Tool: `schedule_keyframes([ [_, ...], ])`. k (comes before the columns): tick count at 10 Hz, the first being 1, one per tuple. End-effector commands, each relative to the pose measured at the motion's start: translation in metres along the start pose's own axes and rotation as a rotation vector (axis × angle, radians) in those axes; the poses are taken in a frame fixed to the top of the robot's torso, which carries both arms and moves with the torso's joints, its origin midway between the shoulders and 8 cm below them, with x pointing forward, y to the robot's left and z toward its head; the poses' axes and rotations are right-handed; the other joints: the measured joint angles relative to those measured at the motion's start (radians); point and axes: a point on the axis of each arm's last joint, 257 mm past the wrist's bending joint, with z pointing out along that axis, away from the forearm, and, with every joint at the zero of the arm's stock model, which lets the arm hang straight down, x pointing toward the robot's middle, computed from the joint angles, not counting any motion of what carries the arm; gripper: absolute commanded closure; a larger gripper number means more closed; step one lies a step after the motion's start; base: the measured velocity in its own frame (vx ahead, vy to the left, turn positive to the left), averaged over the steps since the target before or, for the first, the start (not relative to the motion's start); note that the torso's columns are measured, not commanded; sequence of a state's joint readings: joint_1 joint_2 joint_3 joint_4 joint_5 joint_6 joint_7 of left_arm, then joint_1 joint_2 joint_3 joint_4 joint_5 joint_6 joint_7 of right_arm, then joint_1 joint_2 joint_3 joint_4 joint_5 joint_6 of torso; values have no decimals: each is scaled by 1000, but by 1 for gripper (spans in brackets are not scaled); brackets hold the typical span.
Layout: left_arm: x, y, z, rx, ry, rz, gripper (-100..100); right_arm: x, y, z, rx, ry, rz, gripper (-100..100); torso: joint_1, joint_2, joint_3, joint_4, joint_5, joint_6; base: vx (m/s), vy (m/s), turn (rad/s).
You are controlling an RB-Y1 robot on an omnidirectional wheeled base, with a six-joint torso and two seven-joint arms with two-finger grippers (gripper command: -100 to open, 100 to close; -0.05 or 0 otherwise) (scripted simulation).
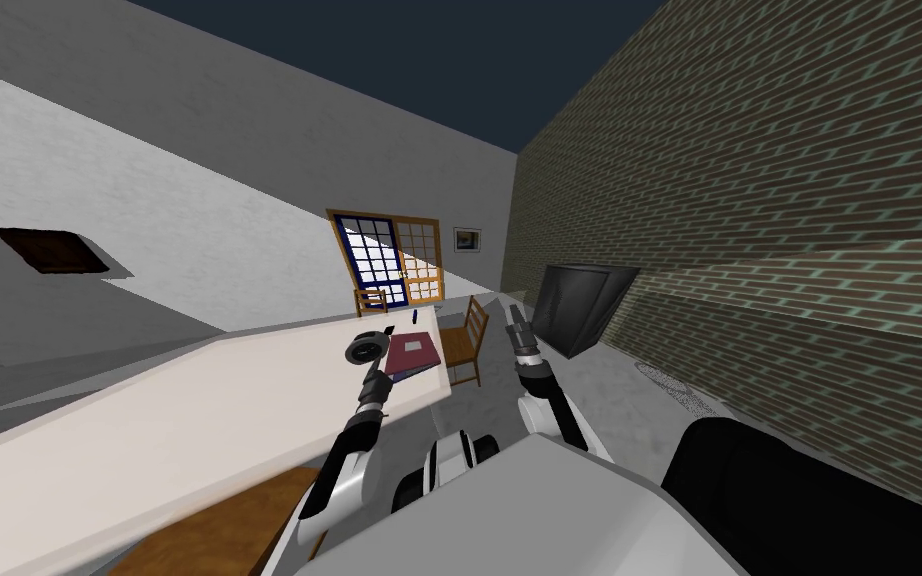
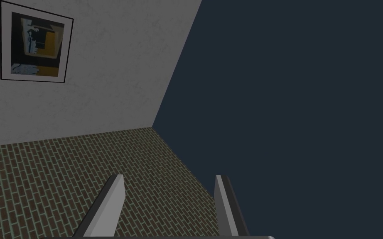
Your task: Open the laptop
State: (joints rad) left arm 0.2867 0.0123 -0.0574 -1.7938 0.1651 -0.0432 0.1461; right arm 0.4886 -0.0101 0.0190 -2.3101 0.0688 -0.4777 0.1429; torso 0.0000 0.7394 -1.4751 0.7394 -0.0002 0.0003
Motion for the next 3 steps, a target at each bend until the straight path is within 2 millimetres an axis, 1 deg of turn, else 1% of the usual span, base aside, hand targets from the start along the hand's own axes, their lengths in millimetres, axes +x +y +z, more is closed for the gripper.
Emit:
schedule_keyframes([
  [1,0,1,0,-2,-1,0,0,0,0,0,0,0,0,0,0,0,0,0,0,0,0,0,0],
  [3,-1,3,-1,-7,-2,1,0,0,0,0,0,0,0,0,-1,0,0,0,0,0,0,0,0],
])
